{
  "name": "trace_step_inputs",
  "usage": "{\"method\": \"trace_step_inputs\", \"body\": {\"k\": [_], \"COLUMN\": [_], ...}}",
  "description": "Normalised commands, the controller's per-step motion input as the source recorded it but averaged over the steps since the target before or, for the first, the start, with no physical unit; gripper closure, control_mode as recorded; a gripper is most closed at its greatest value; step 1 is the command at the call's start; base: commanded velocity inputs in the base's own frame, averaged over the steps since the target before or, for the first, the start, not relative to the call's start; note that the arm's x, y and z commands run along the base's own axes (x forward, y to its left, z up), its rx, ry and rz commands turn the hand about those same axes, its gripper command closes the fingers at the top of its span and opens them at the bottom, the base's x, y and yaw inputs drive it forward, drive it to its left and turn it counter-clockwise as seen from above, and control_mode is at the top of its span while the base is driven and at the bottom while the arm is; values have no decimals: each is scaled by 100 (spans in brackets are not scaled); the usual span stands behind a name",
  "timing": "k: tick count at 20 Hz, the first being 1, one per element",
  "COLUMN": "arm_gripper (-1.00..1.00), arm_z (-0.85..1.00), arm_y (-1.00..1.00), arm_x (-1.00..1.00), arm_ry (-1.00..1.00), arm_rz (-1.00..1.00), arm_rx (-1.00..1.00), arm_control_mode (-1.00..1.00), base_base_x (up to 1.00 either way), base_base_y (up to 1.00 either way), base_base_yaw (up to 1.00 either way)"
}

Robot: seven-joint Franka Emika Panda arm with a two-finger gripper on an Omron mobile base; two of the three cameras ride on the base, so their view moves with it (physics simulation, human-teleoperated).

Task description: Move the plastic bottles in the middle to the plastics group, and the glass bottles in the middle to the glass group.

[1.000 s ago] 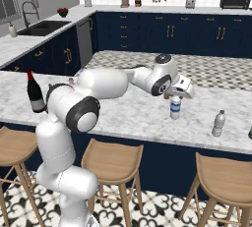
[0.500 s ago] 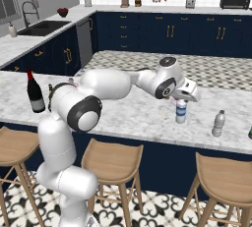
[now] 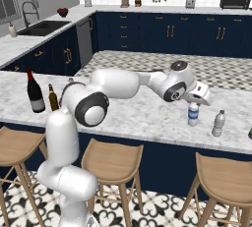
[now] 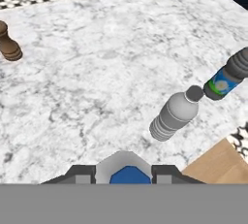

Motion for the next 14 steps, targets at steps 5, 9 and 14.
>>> {"method": "trace_step_inputs", "body": {"k": [5,9,14], "arm_gripper": [100,100,100], "arm_z": [-6,-36,-24], "arm_y": [-12,0,0], "arm_x": [0,0,0], "arm_ry": [0,0,-2], "arm_rz": [-1,0,0], "arm_rx": [0,0,0], "arm_control_mode": [-100,-100,-100], "base_base_x": [0,0,0], "base_base_y": [0,0,0], "base_base_yaw": [0,0,0]}}
